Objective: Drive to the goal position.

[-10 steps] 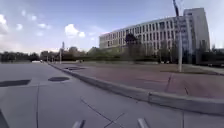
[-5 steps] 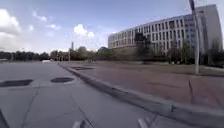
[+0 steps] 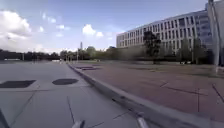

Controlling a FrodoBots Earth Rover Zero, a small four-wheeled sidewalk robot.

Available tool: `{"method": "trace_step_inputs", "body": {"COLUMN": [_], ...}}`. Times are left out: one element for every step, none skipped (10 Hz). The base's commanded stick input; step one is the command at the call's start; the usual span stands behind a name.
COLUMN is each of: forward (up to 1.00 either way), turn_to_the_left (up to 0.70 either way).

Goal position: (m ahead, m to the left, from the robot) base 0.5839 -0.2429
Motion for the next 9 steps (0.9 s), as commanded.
{"method": "trace_step_inputs", "body": {"forward": [1.0,1.0,1.0,1.0,1.0,1.0,1.0,1.0,1.0], "turn_to_the_left": [0.27,0.27,0.27,0.27,0.27,0.27,0.27,0.27,0.27]}}
